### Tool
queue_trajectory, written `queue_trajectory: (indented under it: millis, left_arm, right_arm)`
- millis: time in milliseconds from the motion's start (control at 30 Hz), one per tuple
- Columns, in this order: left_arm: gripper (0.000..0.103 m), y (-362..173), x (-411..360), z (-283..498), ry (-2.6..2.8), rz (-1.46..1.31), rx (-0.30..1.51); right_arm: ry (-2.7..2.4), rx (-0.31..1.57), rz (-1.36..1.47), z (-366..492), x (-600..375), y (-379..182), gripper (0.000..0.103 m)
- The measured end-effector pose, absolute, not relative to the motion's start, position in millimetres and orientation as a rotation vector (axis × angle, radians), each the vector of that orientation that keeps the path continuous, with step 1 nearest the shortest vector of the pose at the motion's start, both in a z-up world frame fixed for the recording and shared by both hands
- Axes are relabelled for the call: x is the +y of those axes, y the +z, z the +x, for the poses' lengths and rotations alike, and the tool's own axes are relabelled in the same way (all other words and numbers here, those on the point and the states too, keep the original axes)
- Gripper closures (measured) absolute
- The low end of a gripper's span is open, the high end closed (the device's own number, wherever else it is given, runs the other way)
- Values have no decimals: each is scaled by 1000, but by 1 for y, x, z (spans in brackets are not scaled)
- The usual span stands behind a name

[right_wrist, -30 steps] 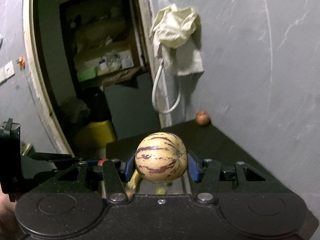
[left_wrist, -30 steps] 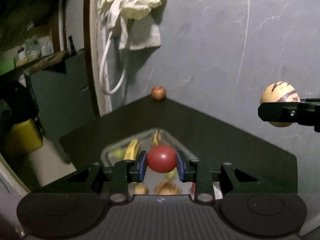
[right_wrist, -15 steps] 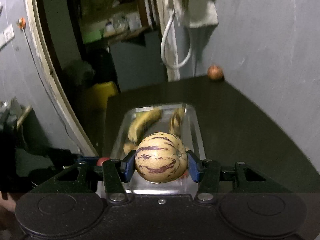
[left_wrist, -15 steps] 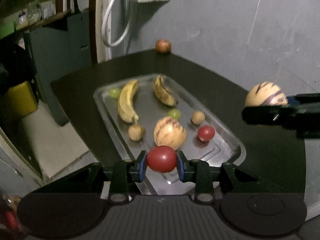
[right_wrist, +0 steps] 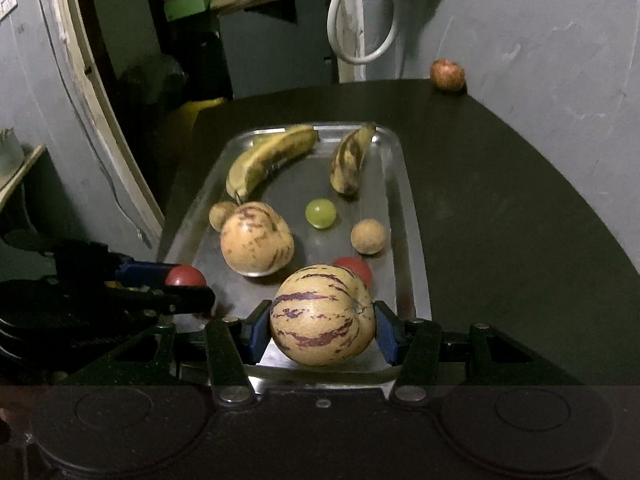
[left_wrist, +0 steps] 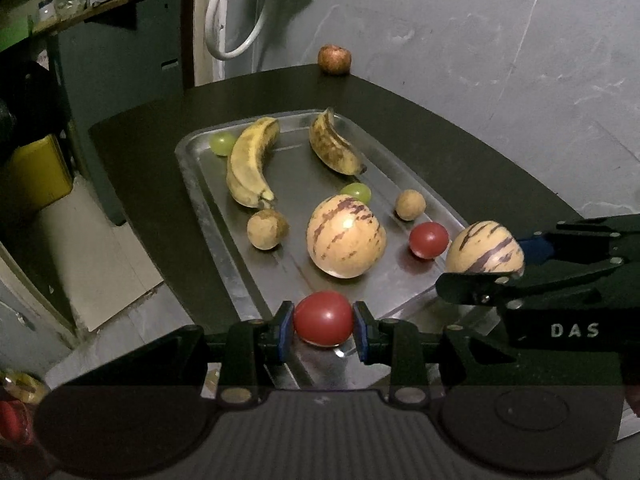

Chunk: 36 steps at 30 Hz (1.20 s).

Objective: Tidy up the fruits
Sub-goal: 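Carry the tomato in the left tool over the tray while the right tool carries the melon, then open the right tool to drop the melon in the tray while the left tool releases the tomato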

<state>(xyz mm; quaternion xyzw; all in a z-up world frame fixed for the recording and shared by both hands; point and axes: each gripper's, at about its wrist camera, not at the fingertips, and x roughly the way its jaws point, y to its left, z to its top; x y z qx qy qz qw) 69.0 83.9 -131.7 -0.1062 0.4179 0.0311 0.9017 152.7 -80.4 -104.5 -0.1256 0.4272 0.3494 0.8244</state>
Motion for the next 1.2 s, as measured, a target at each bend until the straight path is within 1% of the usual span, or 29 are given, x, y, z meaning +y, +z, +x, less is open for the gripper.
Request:
queue_trajectory:
  millis: [567,1200]
  left_arm:
    - [69,-139,80,81,59,-227,872]
    - [67,-139,81,85,67,-249,868]
  right_arm:
    - [752,937,-300,163,-78,-123,48]
    - [765,923,-283,165,-81,-119,47]
